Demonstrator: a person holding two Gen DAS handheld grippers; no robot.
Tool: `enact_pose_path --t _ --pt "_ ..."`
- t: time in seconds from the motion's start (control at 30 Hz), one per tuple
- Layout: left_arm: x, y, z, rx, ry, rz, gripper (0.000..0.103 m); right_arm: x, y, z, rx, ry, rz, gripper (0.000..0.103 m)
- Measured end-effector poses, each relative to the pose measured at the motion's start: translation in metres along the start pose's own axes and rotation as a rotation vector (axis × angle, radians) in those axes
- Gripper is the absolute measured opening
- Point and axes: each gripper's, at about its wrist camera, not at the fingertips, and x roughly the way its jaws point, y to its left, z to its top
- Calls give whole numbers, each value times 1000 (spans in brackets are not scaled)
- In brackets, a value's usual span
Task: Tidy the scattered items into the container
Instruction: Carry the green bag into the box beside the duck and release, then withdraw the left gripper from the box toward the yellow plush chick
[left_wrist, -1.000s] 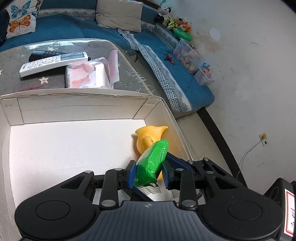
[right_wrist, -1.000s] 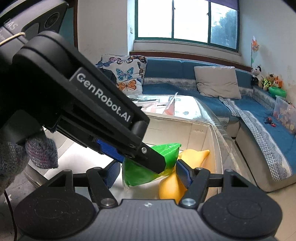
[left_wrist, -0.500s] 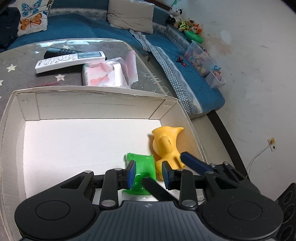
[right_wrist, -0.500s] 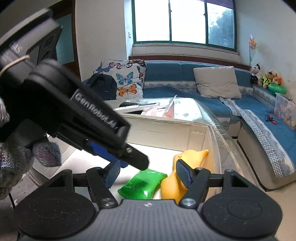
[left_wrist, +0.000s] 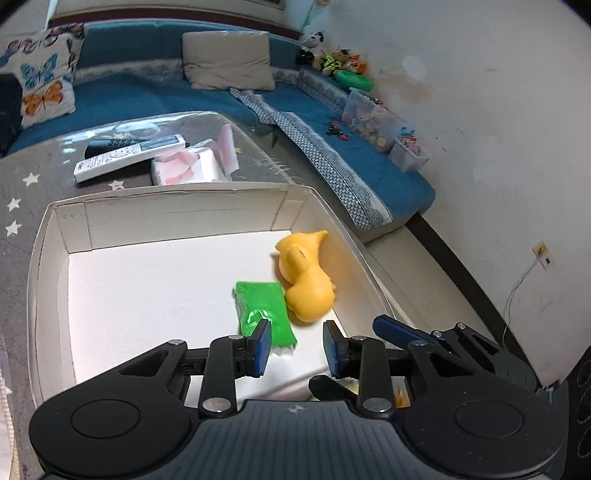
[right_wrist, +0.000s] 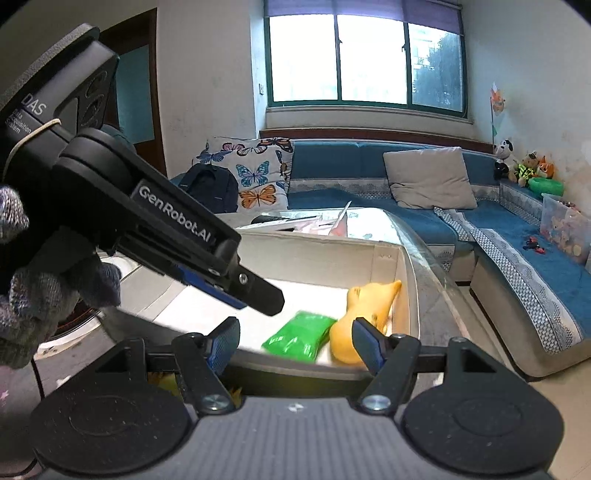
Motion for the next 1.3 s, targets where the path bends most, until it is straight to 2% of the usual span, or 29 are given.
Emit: enact_pose_path --t 0.27,0.53,0.8,1.3 --pt "-10 -13 -28 31 15 -37 33 -23 11 -24 -4 9 -14 73" --pt "2 -21 -50 25 67 -76 33 -30 3 -48 25 55 -55 73" --pt "19 -21 -52 1 80 -87 33 -29 -4 -61 80 73 -54 73" --pt "42 -19 -52 -58 97 -109 35 -29 -5 -64 57 106 -83 72"
